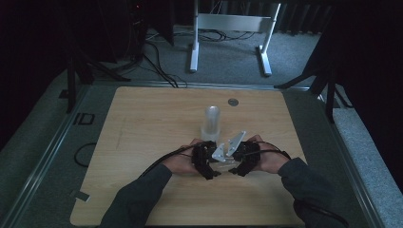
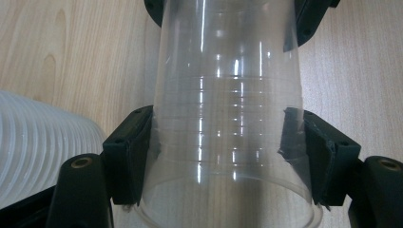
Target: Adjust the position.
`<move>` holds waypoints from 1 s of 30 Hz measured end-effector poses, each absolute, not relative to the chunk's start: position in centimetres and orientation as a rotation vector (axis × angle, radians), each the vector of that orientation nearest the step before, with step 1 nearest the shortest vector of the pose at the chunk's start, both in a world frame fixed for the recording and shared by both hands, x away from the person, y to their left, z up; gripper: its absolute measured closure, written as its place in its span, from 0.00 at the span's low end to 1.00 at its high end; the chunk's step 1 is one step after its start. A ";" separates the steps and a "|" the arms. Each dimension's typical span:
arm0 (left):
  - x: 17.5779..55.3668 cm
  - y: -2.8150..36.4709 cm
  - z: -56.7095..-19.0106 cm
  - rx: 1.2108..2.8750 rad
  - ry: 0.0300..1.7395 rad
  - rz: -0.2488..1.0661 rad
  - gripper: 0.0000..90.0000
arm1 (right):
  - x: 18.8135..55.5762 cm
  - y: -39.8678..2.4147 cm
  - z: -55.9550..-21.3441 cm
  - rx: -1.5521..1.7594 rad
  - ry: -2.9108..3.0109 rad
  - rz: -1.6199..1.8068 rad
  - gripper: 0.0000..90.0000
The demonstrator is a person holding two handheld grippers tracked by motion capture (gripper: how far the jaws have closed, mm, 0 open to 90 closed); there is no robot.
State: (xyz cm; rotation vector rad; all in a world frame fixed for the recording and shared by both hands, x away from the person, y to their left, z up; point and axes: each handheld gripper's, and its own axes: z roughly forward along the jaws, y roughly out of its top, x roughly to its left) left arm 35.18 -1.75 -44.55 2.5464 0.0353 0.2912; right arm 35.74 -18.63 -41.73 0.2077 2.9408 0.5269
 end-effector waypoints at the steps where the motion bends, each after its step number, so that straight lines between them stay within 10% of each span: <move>1: 35.2 -1.7 -44.5 2.546 0.030 0.296 0.33 | 35.7 -18.6 -41.8 0.203 2.940 0.526 0.39; 30: 35.3 -1.9 -44.2 2.515 0.088 0.294 0.21 | 35.9 -19.6 -41.8 0.213 2.930 0.565 0.46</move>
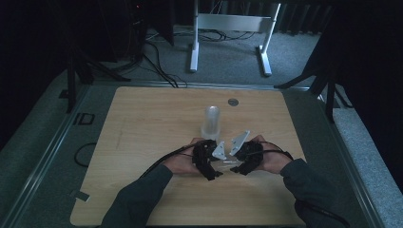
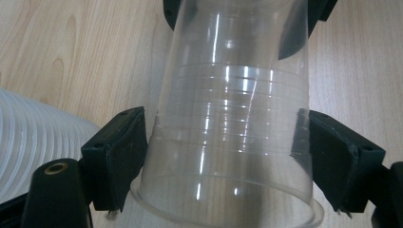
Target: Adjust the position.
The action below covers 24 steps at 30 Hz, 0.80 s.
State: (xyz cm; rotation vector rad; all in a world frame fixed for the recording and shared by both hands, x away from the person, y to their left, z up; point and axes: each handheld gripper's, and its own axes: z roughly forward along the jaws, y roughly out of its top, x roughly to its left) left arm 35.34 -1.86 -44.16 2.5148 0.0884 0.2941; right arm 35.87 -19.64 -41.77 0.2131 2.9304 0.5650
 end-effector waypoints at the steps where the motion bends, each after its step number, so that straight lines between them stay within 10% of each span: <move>1: 35.4 -1.8 -44.1 2.512 0.091 0.292 0.20 | 35.8 -19.7 -41.8 0.216 2.929 0.566 0.46; 24: 35.8 -1.0 -42.3 2.391 0.161 0.293 0.18 | 35.9 -21.5 -42.2 0.297 2.906 0.615 0.46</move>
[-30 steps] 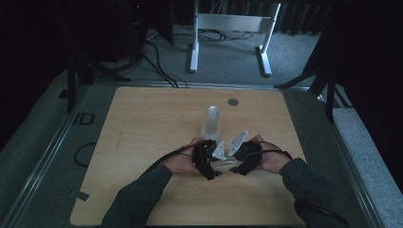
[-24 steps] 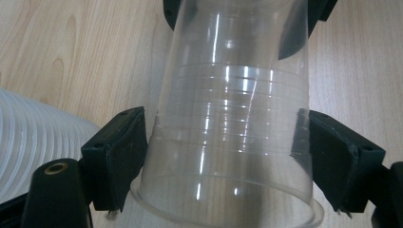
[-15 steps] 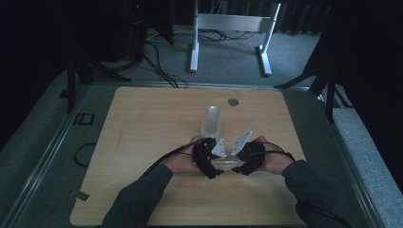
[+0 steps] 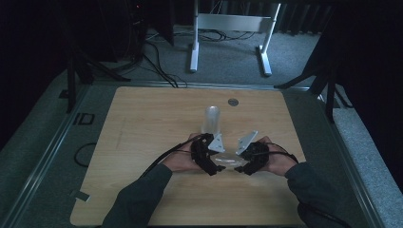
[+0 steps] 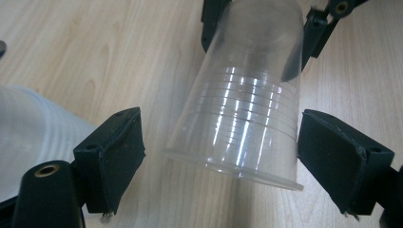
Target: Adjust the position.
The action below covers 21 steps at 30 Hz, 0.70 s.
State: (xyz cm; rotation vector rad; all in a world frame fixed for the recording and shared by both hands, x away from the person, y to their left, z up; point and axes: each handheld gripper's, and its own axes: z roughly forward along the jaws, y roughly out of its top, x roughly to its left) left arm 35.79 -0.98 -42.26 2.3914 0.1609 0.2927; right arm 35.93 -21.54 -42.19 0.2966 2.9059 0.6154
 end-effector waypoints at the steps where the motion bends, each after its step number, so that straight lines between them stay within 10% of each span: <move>1: 35.8 -0.9 -42.1 2.381 0.162 0.292 0.18 | 35.9 -21.6 -42.2 0.308 2.905 0.618 0.46; 21: 36.8 0.8 -40.4 2.235 0.273 0.317 0.19 | 36.5 -23.5 -42.8 0.466 2.817 0.670 0.46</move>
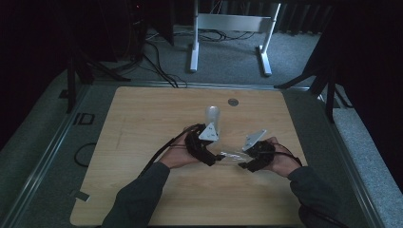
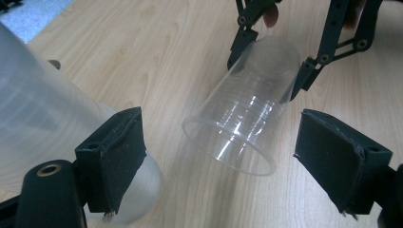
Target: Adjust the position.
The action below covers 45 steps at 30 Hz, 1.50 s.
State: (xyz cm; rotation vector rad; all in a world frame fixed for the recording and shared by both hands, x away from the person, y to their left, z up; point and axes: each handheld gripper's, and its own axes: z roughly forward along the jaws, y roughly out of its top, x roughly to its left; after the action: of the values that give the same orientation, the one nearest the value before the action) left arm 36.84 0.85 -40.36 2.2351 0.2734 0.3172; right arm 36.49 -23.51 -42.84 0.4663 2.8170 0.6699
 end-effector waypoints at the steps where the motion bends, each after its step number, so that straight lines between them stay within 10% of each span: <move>1: 36.9 1.0 -40.2 2.219 0.286 0.315 0.19 | 36.5 -23.7 -42.8 0.477 2.806 0.674 0.46; 45: 37.2 1.0 -40.0 2.165 0.324 0.306 0.20 | 36.9 -26.4 -43.5 0.875 2.470 0.810 0.46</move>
State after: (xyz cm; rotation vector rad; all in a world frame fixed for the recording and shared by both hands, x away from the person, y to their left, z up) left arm 37.20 1.02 -39.95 2.1646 0.3241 0.3057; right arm 36.87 -26.44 -43.50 0.8746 2.4698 0.8105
